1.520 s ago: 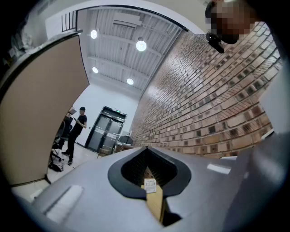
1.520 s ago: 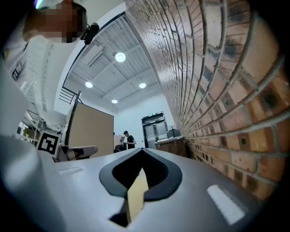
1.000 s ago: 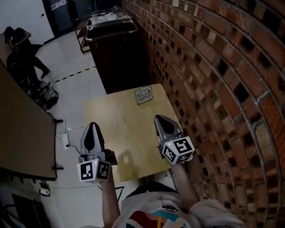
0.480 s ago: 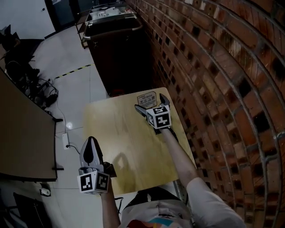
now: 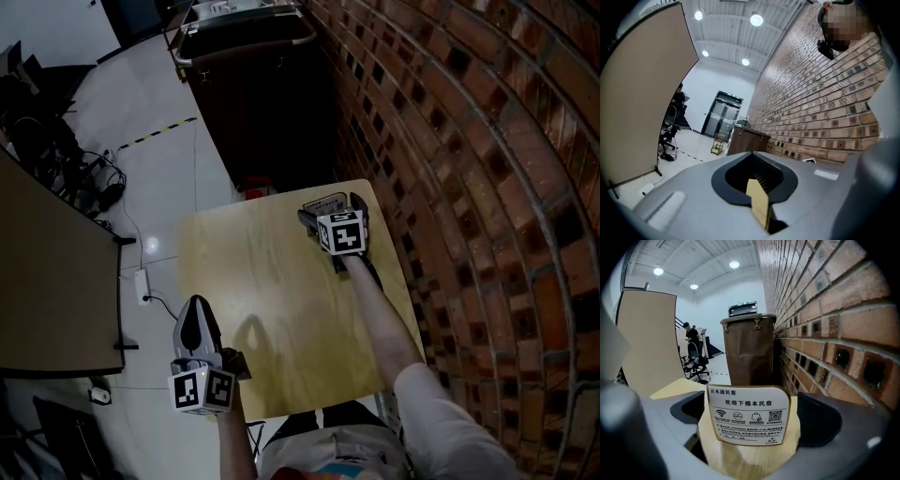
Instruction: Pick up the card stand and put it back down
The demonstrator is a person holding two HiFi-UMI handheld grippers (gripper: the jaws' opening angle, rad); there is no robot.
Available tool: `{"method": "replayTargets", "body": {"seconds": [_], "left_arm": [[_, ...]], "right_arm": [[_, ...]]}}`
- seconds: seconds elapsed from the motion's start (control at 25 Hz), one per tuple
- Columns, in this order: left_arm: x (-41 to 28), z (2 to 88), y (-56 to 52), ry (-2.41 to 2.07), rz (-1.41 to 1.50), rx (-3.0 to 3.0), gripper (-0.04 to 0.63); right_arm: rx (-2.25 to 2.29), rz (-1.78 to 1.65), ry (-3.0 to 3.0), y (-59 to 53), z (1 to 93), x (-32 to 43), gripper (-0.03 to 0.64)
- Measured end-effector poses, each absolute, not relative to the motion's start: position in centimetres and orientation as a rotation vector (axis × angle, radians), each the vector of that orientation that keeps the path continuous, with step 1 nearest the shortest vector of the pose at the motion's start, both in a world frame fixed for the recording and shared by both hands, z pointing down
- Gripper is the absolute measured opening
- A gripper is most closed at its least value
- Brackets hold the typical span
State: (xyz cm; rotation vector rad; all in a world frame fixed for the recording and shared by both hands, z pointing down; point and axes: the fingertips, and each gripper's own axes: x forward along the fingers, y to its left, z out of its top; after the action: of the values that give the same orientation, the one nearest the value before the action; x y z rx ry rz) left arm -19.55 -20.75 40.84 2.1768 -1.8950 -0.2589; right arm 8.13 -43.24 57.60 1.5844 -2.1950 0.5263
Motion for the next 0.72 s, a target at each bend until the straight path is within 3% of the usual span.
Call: {"method": "replayTargets", "body": {"seconds": [0.56, 0.72], "left_arm": [[-20.4, 42.7, -20.5, -1.902, -0.235, 2.126, 0.005], [-20.9, 43.1, -19.9, -1.912, -0.233, 2.108, 0.005]], "right_arm": [[1.631, 0.532, -2.218, -44.0, 59.8, 7.7, 0.574], [1.642, 0.571, -2.226, -43.6, 59.7, 7.8, 0.545]]}}
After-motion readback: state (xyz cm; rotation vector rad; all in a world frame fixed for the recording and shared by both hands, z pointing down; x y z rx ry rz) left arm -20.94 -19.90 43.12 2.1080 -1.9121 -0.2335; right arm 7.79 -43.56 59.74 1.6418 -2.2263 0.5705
